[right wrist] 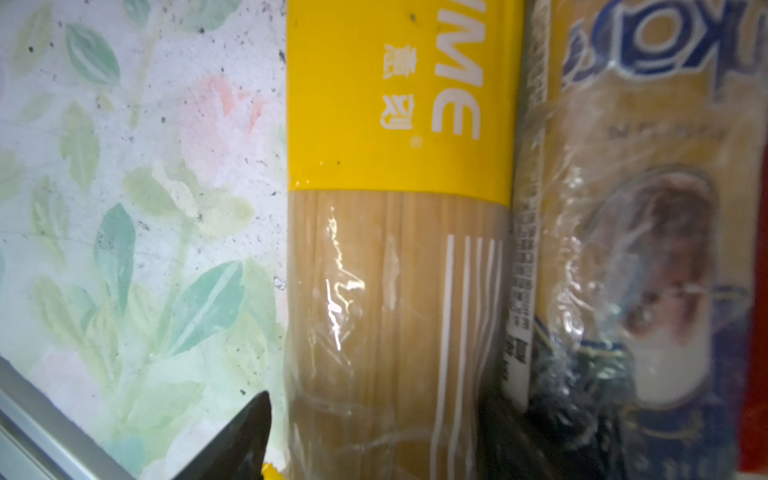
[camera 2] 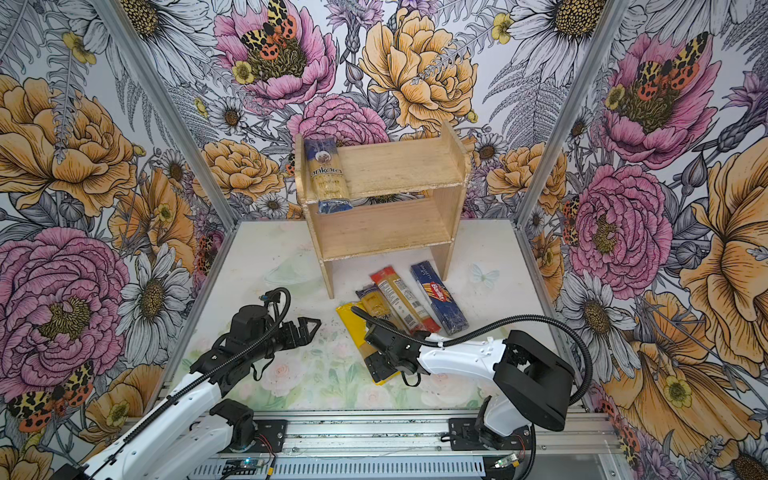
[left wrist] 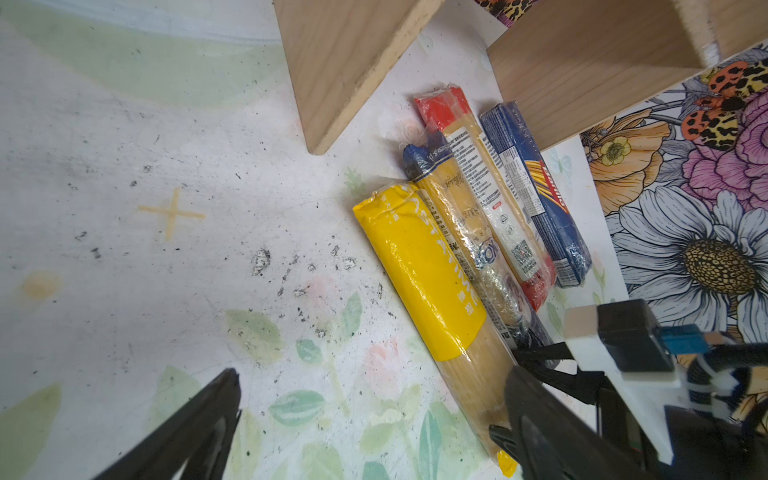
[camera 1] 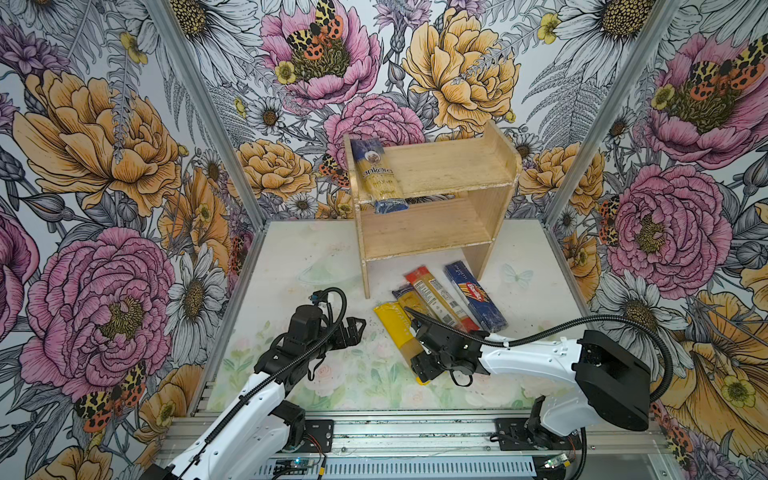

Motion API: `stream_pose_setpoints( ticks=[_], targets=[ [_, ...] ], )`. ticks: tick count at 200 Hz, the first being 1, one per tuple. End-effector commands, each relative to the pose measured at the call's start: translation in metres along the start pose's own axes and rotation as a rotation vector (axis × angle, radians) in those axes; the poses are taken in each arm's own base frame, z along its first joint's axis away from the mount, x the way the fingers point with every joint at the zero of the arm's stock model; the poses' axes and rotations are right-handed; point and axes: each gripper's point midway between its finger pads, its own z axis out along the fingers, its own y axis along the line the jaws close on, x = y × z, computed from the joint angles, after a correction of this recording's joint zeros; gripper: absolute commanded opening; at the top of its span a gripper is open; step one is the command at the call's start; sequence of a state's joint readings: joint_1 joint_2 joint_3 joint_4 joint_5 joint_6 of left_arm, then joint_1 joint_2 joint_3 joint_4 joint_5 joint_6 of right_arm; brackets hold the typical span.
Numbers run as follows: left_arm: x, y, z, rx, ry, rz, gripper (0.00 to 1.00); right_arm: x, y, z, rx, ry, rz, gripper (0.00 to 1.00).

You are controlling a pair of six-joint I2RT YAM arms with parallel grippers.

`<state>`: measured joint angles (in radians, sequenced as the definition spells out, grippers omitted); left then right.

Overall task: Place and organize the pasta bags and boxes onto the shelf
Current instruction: 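Lower the open right gripper onto the yellow Pastatime spaghetti bag, then close the right gripper on the Pastatime bag's end nearest the robot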

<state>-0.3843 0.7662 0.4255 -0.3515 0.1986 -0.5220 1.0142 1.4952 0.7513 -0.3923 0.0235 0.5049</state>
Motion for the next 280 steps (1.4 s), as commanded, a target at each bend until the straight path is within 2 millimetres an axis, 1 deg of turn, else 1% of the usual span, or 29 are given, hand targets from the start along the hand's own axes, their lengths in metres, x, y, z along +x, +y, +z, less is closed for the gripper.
stream_pose_setpoints(
  ticks=[1,46,88,114,164,193,235,280],
  targets=[
    [0.001,0.001,0.004,0.0,-0.008,0.008,0.99,-0.005,0.005,0.007,-0.005,-0.034,-0.011,0.8],
    [0.001,0.001,0.007,0.001,-0.005,0.008,0.99,0.003,0.002,0.019,0.014,-0.03,-0.014,0.79],
    [0.003,0.003,0.008,-0.004,0.001,0.007,0.99,0.02,-0.005,0.036,0.06,0.01,-0.01,0.78],
    [0.003,0.004,0.008,-0.006,-0.002,0.009,0.99,0.027,-0.007,0.043,0.082,0.023,-0.014,0.78],
    [0.003,0.005,0.011,-0.012,0.008,0.011,0.99,0.034,-0.015,0.054,0.137,0.027,-0.01,0.77],
    [0.003,0.005,0.01,-0.013,0.006,0.011,0.99,0.039,-0.016,0.057,0.132,0.036,-0.003,0.71],
    [0.004,0.006,0.011,-0.016,0.008,0.011,0.99,0.041,-0.012,0.058,0.109,0.046,-0.001,0.56],
    [0.004,0.006,0.01,-0.015,0.005,0.012,0.99,0.036,-0.007,0.057,0.09,0.04,0.005,0.42]
  ],
)
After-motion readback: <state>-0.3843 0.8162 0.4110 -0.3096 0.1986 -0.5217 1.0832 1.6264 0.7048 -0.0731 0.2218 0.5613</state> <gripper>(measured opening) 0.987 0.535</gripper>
